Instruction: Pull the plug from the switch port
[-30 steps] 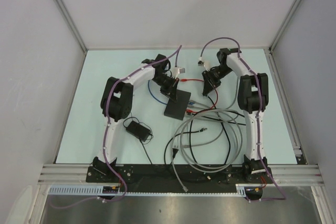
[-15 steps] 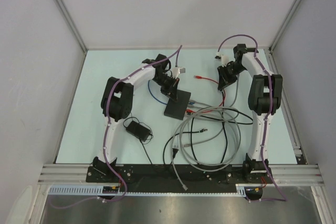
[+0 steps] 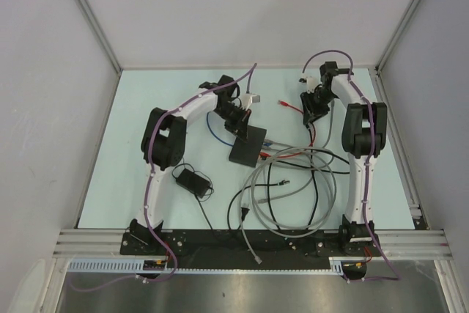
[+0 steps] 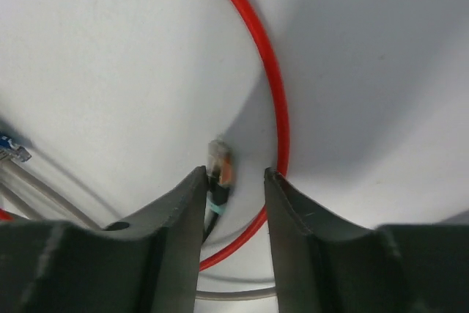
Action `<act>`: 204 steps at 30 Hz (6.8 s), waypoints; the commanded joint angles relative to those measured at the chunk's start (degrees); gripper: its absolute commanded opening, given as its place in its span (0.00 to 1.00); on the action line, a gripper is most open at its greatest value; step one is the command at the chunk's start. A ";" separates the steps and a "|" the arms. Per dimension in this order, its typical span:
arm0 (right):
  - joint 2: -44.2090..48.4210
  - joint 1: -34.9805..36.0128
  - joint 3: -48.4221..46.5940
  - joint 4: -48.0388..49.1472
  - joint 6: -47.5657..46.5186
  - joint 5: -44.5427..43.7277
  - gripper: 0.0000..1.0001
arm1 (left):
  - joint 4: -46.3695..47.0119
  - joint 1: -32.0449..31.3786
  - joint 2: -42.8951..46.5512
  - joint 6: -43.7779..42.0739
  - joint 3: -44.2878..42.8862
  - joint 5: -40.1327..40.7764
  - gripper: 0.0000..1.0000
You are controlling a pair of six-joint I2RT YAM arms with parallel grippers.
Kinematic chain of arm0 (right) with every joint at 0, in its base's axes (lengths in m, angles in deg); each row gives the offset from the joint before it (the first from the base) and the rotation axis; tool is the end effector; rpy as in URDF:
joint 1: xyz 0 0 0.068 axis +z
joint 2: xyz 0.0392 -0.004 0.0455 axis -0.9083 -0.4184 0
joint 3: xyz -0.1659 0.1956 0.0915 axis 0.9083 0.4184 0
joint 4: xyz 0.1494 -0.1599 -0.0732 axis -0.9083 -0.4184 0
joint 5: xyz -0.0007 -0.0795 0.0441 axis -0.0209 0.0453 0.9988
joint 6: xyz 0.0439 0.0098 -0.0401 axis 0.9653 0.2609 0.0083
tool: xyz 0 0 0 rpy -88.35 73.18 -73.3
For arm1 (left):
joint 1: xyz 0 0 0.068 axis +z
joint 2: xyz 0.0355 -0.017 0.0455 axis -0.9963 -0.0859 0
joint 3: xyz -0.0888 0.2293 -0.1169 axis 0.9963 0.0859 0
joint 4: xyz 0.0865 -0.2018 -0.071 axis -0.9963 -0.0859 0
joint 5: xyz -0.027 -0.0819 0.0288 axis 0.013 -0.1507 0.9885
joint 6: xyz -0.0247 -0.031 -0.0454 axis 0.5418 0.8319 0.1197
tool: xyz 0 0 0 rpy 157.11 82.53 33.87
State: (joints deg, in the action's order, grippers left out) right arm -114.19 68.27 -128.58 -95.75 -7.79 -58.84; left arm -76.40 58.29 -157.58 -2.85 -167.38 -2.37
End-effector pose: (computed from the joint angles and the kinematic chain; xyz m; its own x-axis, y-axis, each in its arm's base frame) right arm 0.4456 0.0398 0.1689 -0.8635 -0.3910 -0.3186 -0.4763 0.8400 0.2601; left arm 0.3786 -0.2232 0.1725 -0.7527 0.5452 -0.3689 0.6479 0.5145 -0.5617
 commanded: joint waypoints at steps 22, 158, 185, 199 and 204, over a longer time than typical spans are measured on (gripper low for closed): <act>-5.40 8.07 -10.76 -10.17 -4.84 36.20 0.47 | -2.24 2.35 4.77 -2.86 1.04 -10.48 0.00; -2.59 2.80 -14.18 -15.55 -15.22 24.01 0.00 | -5.40 -1.52 0.55 -6.64 8.87 0.24 0.00; -3.74 1.30 -19.12 13.99 -3.63 -19.64 0.17 | -5.66 -1.60 0.37 -6.29 8.08 -0.29 0.00; 6.55 1.91 -0.75 8.39 1.76 29.32 0.59 | -5.84 -1.60 1.34 -6.55 9.05 0.32 0.00; 4.01 7.01 2.68 -2.77 -4.93 35.67 0.52 | -6.19 -1.52 1.78 -7.25 9.66 1.12 0.00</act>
State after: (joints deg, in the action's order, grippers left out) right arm -110.80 71.00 -128.14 -89.17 -7.38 -34.58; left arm -85.85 57.06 -155.46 -6.85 -158.68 -8.52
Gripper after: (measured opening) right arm 0.544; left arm 0.005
